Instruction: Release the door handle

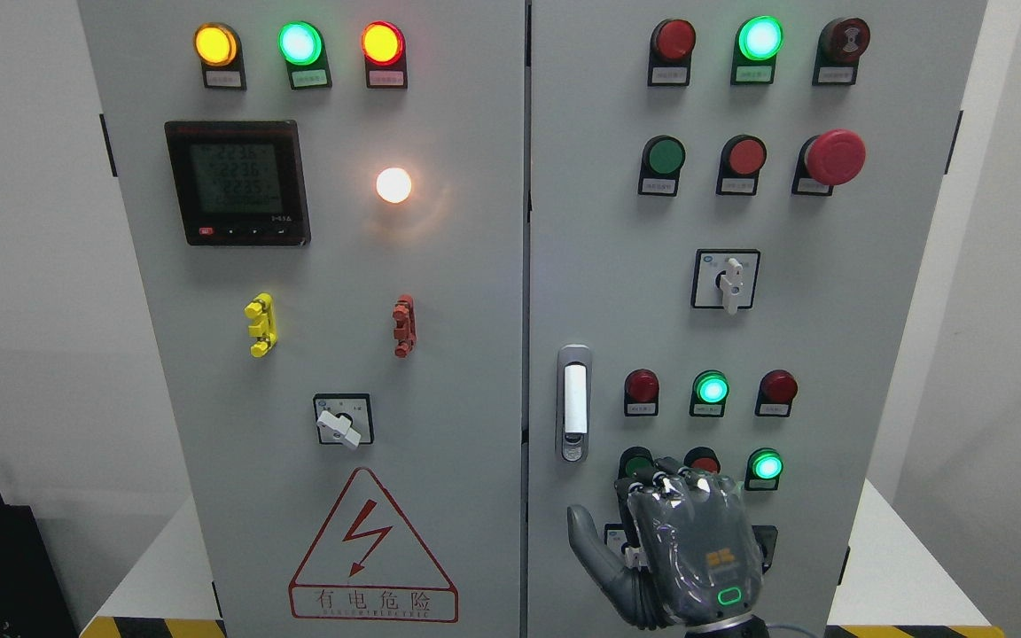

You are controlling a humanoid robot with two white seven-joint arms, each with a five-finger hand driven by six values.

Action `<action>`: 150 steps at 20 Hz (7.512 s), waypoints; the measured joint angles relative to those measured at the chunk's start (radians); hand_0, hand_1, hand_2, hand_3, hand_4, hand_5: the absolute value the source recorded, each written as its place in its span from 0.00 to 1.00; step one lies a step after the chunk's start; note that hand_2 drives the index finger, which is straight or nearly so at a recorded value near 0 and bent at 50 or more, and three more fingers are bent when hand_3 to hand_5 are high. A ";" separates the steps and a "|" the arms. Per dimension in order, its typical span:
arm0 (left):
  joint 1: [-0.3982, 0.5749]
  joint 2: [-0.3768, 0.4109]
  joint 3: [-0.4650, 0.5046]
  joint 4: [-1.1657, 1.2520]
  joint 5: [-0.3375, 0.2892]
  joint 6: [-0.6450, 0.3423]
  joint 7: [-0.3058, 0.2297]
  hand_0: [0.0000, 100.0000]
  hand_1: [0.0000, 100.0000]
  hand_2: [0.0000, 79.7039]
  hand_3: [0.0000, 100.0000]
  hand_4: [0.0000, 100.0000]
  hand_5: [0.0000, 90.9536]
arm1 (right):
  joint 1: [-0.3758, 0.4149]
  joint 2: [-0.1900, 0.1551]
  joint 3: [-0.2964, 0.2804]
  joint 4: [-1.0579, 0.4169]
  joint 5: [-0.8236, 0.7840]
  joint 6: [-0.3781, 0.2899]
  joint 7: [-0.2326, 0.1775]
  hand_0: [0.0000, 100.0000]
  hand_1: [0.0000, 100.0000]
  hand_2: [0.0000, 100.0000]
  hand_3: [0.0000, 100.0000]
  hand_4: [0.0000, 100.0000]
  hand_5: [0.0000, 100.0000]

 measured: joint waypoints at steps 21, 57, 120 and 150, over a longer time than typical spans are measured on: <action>0.000 0.000 0.000 0.000 0.000 0.000 0.000 0.12 0.39 0.00 0.00 0.00 0.00 | -0.070 0.003 0.001 -0.016 0.070 0.060 0.108 0.45 0.00 0.98 1.00 0.91 0.95; 0.000 0.000 0.000 0.000 0.000 0.000 0.000 0.12 0.39 0.00 0.00 0.00 0.00 | -0.051 0.126 0.035 -0.045 0.131 0.186 0.179 0.43 0.00 1.00 1.00 0.96 0.97; 0.000 0.000 0.000 0.000 0.000 0.000 0.000 0.12 0.39 0.00 0.00 0.00 0.00 | -0.121 0.138 0.034 -0.001 0.138 0.237 0.235 0.49 0.00 0.99 1.00 0.99 0.97; 0.000 0.000 0.000 0.000 0.000 0.000 0.000 0.12 0.39 0.00 0.00 0.00 0.00 | -0.124 0.138 0.036 0.007 0.140 0.237 0.238 0.49 0.02 0.99 1.00 0.99 0.97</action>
